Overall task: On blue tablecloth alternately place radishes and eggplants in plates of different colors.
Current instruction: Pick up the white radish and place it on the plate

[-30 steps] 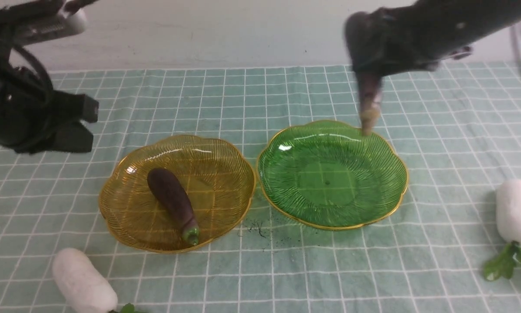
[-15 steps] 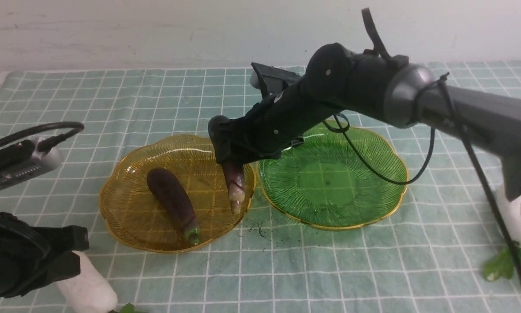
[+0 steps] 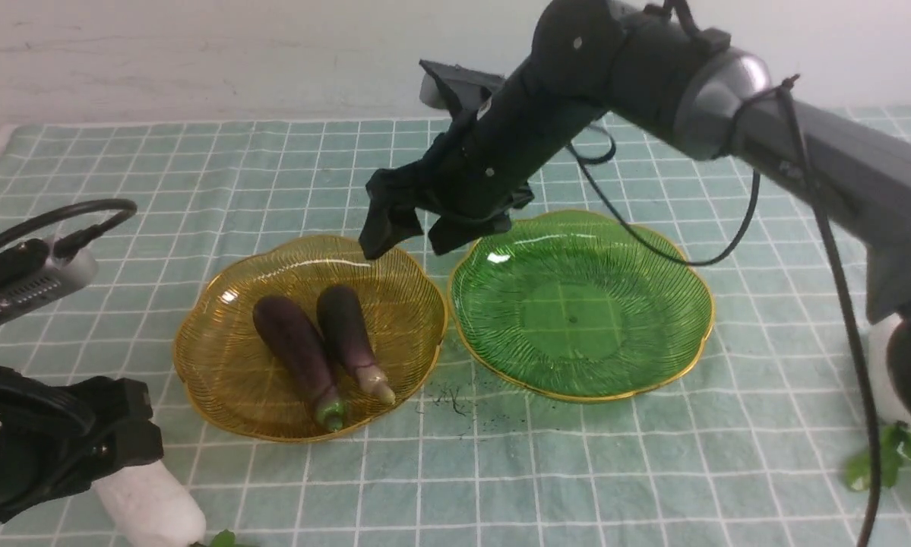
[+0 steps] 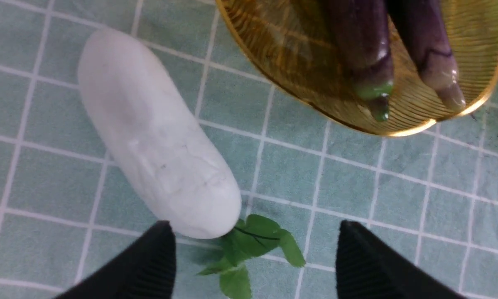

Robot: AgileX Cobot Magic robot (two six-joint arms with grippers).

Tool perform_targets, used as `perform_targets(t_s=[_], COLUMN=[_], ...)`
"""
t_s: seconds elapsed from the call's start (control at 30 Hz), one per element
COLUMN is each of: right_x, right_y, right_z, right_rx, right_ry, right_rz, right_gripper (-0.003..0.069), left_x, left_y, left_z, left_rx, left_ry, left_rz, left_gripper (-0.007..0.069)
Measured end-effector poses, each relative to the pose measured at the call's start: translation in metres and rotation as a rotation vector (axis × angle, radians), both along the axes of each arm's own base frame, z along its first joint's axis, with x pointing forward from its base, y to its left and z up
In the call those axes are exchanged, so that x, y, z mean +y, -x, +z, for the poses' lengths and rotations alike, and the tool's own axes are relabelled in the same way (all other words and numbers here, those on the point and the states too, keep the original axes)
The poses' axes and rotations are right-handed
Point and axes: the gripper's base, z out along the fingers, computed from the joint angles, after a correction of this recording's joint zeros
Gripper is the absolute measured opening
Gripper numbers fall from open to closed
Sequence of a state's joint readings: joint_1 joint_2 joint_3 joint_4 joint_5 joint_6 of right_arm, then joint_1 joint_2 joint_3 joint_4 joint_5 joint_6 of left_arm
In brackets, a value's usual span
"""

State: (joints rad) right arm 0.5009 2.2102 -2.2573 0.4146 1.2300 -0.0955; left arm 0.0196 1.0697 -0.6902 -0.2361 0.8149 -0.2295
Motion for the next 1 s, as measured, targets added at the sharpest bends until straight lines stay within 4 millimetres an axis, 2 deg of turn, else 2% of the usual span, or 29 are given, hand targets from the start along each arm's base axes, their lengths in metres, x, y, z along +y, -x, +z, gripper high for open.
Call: perform_targets(t_s=[0.1, 0.17, 0.23, 0.37, 0.5, 0.53, 0.57, 0.6, 0.63, 0.73, 0.83, 0.9, 1.0], right_x=[-0.039, -0.069, -0.088, -0.112, -0.132, -0.136, -0.139, -0.143, -0.146, -0.159, -0.178, -0.198, -0.239], right_y=[0.009, 0.031, 0.057, 0.097, 0.128, 0.133, 0.138, 0.142, 0.146, 0.155, 0.158, 0.154, 0.144], right_z=[0.059, 0.106, 0.135, 0.161, 0.163, 0.162, 0.163, 0.161, 0.161, 0.159, 0.148, 0.135, 0.106], right_rx=[-0.143, -0.235, -0.287, -0.331, -0.344, -0.344, -0.348, -0.350, -0.355, -0.368, -0.345, -0.297, -0.178], right_ry=[0.046, 0.045, 0.040, 0.059, 0.130, 0.141, 0.151, 0.171, 0.185, 0.244, 0.298, 0.336, 0.390], right_rz=[-0.113, -0.185, -0.212, -0.230, -0.252, -0.259, -0.264, -0.273, -0.283, -0.345, -0.422, -0.498, -0.637], right_gripper=[0.0271, 0.0106, 0.0028, -0.0010, -0.0014, -0.0014, -0.0014, -0.0014, -0.0014, -0.0014, -0.0014, -0.0014, -0.0014], left_x=[0.005, 0.006, 0.007, 0.008, 0.009, 0.009, 0.009, 0.009, 0.009, 0.010, 0.005, -0.010, -0.050], left_y=[-0.010, -0.018, -0.028, -0.041, -0.054, -0.056, -0.058, -0.059, -0.060, -0.060, -0.061, -0.063, -0.074], left_z=[-0.014, -0.026, -0.039, -0.054, -0.078, -0.084, -0.091, -0.096, -0.096, -0.082, -0.041, -0.003, 0.051], left_rx=[0.075, 0.126, 0.156, 0.167, 0.214, 0.235, 0.262, 0.282, 0.284, 0.310, 0.224, 0.081, -0.156], left_ry=[-0.025, -0.028, -0.030, -0.033, -0.040, -0.041, -0.043, -0.049, -0.057, -0.086, -0.095, -0.075, -0.010], left_rz=[0.059, 0.086, 0.098, 0.112, 0.119, 0.119, 0.118, 0.111, 0.095, 0.043, -0.015, -0.098, -0.276], left_gripper=[0.0611, 0.0633, 0.0636, 0.0636, 0.0612, 0.0589, 0.0540, 0.0458, 0.0425, 0.0434, 0.0434, 0.0434, 0.0434])
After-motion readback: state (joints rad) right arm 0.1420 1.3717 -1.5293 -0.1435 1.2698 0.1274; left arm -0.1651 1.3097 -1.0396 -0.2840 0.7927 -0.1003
